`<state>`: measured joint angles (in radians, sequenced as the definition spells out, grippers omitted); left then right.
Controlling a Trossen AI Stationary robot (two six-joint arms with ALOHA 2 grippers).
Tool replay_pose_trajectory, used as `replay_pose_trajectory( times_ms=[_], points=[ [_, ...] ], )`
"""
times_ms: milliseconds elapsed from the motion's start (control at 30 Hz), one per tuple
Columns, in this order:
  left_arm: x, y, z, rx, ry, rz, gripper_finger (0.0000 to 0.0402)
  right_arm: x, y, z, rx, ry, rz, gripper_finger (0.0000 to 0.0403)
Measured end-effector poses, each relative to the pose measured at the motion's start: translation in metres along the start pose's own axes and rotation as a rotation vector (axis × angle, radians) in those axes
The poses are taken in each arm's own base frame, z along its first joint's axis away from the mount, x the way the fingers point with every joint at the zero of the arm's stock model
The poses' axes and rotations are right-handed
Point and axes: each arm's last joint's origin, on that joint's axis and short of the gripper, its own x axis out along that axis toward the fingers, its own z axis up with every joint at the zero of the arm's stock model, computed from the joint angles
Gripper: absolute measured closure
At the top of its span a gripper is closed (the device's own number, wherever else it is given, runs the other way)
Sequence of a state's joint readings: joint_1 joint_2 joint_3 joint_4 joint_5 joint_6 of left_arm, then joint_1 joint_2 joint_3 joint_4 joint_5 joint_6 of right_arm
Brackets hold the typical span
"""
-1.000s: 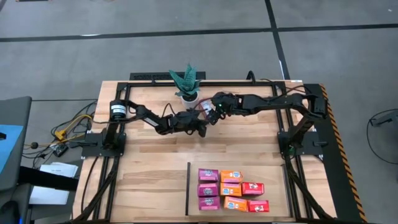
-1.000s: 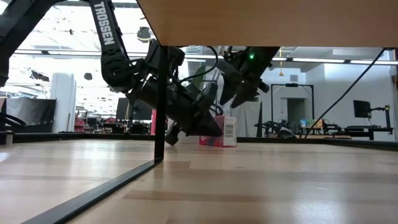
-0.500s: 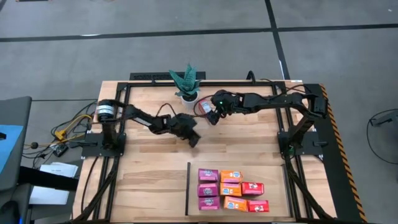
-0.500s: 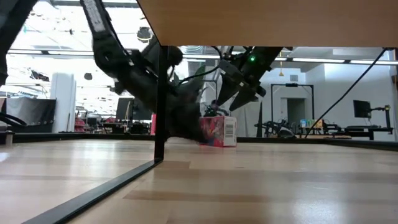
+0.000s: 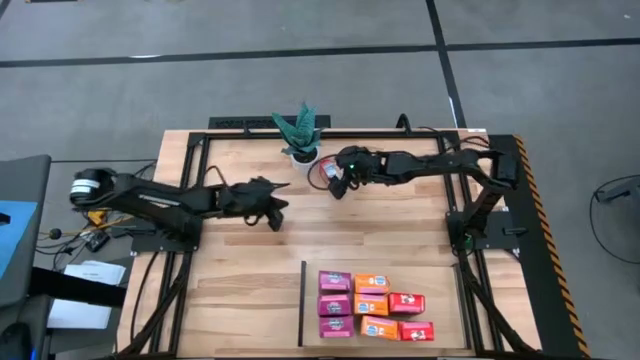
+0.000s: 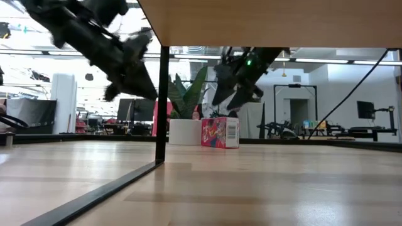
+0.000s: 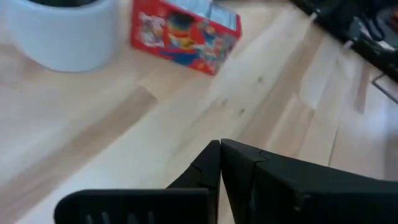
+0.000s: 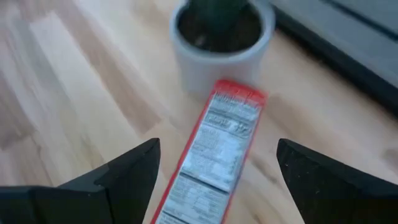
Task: Stack cereal on shelf
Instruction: Put the red cereal box on the upper right shelf
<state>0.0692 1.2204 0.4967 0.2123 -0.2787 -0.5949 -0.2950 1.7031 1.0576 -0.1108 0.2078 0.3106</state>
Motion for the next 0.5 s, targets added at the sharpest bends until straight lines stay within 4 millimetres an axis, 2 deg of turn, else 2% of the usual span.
replay_pose_trajectory(
  times_ms=[100, 200, 267, 500],
  points=[
    [-0.019, 0.001, 0.004, -0.01, -0.064, 0.017, 0.0401, 0.017, 0.006, -0.008, -0.026, 0.056, 0.012, 0.0047],
    [-0.032, 0.005, 0.005, -0.016, -0.092, 0.043, 0.0401, 0.029, 0.009, -0.012, 0.029, 0.119, -0.063, 0.0045],
    [-0.038, 0.008, 0.005, -0.012, -0.092, 0.059, 0.0401, 0.036, 0.012, -0.01, 0.029, 0.107, -0.078, 0.0045],
    [-0.045, 0.008, 0.007, 0.008, -0.099, 0.073, 0.0401, 0.041, 0.014, -0.007, 0.032, 0.157, -0.106, 0.0062]
  ],
)
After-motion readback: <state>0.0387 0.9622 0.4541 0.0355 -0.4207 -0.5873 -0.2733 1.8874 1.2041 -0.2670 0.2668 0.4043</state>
